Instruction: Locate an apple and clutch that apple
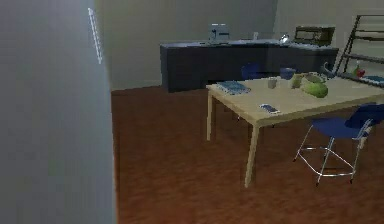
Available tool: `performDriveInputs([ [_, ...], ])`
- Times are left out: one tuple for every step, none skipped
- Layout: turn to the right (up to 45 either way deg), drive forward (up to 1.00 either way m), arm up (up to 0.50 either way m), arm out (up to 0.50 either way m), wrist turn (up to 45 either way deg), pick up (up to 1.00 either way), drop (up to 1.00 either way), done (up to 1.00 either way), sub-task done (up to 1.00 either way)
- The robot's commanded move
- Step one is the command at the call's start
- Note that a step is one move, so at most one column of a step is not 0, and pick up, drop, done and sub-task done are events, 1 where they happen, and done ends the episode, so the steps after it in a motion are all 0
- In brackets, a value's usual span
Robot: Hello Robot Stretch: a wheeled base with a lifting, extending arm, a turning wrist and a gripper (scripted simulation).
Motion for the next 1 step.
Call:
performDriveInputs([
  [45.0,0.0,0.0,0.0,0.0,0.0,0.0,0.0,0.0],
])
